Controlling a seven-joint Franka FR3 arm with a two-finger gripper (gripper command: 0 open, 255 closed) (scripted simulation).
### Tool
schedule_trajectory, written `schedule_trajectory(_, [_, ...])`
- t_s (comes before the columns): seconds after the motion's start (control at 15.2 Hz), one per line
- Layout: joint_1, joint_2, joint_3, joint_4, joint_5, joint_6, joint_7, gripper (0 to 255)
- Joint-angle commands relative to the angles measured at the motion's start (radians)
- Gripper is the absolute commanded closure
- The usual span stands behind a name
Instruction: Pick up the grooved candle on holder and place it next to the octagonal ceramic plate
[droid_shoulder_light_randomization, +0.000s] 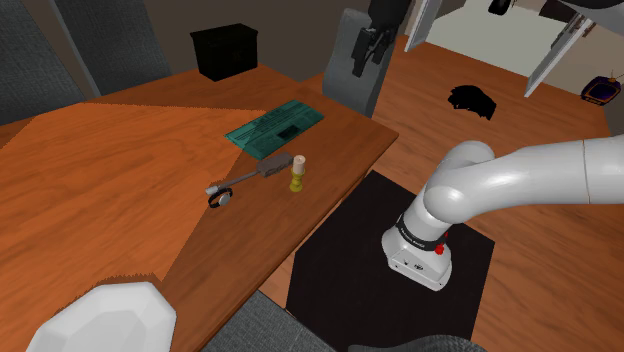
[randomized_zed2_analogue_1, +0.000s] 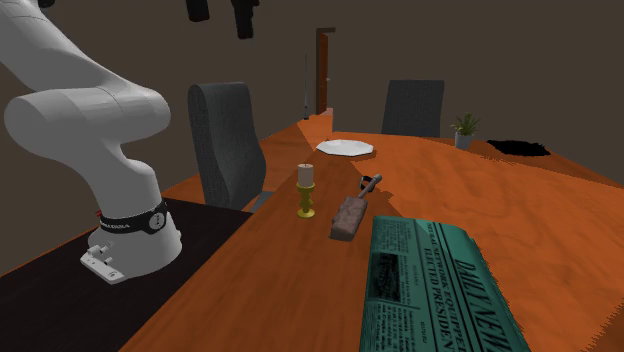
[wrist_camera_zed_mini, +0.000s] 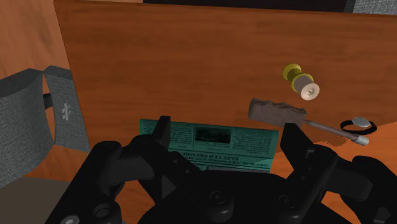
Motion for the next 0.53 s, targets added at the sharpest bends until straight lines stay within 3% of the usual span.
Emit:
schedule_trajectory(0.0, [0.000, 0.000, 0.000, 0.000, 0.000, 0.000, 0.000, 0])
schedule_trajectory(0.46, [0.040, 0.028, 0.076, -0.169, 0.067, 0.164, 0.089, 0])
